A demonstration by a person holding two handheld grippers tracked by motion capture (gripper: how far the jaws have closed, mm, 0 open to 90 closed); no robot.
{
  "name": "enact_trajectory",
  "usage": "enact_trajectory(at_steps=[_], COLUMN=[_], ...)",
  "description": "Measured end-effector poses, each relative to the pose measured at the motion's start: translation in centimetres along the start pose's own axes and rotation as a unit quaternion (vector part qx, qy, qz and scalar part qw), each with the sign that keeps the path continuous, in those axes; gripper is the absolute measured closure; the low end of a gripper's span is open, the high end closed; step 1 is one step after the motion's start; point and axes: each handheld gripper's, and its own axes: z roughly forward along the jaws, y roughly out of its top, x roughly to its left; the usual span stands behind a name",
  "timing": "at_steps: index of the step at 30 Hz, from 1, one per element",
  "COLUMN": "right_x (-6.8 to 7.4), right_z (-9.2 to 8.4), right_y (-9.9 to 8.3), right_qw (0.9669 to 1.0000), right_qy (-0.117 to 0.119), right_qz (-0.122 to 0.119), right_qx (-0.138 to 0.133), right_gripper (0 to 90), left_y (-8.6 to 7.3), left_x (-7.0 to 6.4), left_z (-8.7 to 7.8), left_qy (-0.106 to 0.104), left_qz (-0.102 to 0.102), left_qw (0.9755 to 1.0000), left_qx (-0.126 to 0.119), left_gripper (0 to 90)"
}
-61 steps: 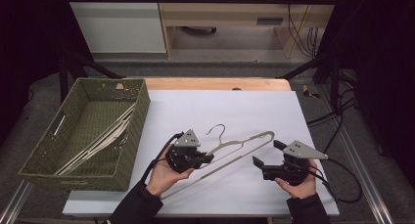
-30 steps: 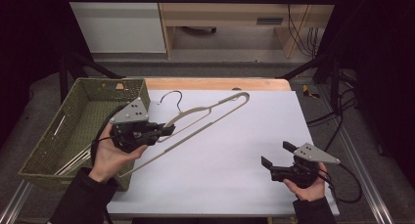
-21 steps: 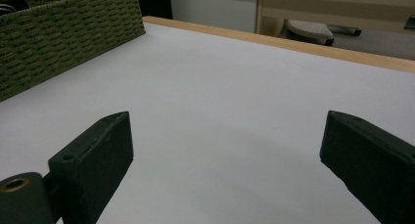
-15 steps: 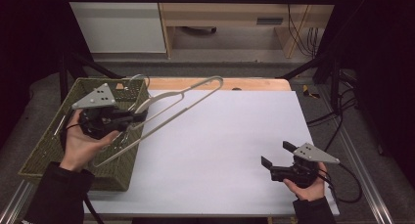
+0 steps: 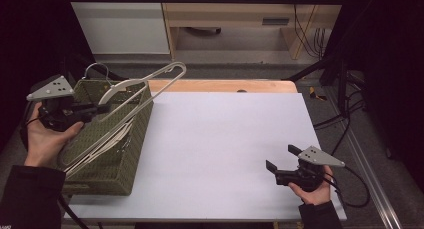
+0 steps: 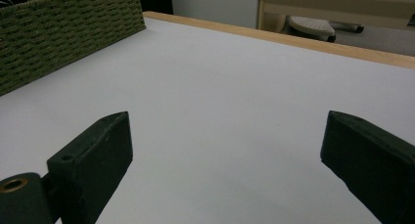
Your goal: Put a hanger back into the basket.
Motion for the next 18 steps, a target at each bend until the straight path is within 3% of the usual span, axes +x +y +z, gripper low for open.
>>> enact_trajectory(at_steps=[3,12,18], right_x=[0.0,0.0,0.1], right_z=[0.0,0.1,0.2], right_y=[0.0,-0.1,-0.1], right_qw=[1.0000,1.0000,1.0000], right_qy=[0.000,0.000,0.000], right_qz=[0.001,-0.001,-0.002], right_qx=[0.000,0.001,0.003], right_gripper=[5.8,6.0,6.2], left_y=[-0.7,-3.2,-4.9], left_x=[1.0,3.2,4.7], left_z=[-0.3,-0.6,-0.9], left_qy=[0.013,0.040,0.061], left_qz=[0.006,0.002,-0.005], left_qw=[0.9999,0.9988,0.9976], left_qx=[0.002,0.027,0.031], left_gripper=[86.3,86.2,86.2])
